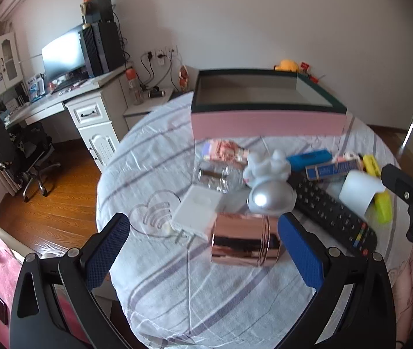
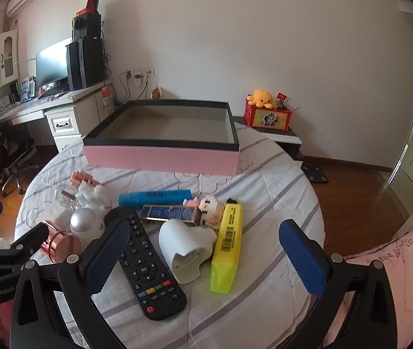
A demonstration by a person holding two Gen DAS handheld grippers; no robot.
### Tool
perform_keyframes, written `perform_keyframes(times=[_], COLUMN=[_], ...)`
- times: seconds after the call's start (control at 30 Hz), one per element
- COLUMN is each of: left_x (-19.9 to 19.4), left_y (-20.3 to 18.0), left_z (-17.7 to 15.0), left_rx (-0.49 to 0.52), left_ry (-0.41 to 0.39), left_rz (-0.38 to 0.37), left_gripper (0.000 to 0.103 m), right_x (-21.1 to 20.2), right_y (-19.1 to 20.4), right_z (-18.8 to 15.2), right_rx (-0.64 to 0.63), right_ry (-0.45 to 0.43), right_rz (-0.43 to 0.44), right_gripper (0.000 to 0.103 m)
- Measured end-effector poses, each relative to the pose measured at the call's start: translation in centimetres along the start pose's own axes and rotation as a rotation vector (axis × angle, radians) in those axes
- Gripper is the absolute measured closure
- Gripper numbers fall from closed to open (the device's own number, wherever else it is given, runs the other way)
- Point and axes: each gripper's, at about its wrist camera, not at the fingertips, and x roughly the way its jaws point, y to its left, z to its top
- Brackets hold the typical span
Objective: Organize rigid objects
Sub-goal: 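Grasp the rose-gold canister with the left tool while the right tool grasps the white cup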
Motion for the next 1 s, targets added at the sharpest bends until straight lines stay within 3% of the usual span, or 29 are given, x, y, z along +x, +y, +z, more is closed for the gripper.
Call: perform_keyframes(times=[0.47, 0.63, 0.87, 1.0], left_x=[1.0, 2.8, 4.4, 5.4], left_y=[0.1, -0.1, 0.9, 0.4], left_z=[-1.9, -2.5, -2.0, -1.9], left_rx=[-0.057, -0.051, -0.072, -0.050], left_ry=[0.046, 0.098, 0.087, 0.099], left_rz=[-0.128, -0.111, -0.143, -0.120], left_gripper=[0.000, 0.000, 0.002, 0.000], right_x=[2.5, 3.0, 3.9, 4.8], right_y=[-0.1, -0.5, -1.2, -1.6], right_z=[-1.7, -2.1, -3.0, -2.9], right_rx=[-0.006, 0.000, 0.013, 0.039], right_ry=[0.067, 0.083, 0.109, 0.119], right_rz=[0.023, 0.022, 0.037, 0.068], right_gripper=[0.000, 0.000, 0.000, 0.000])
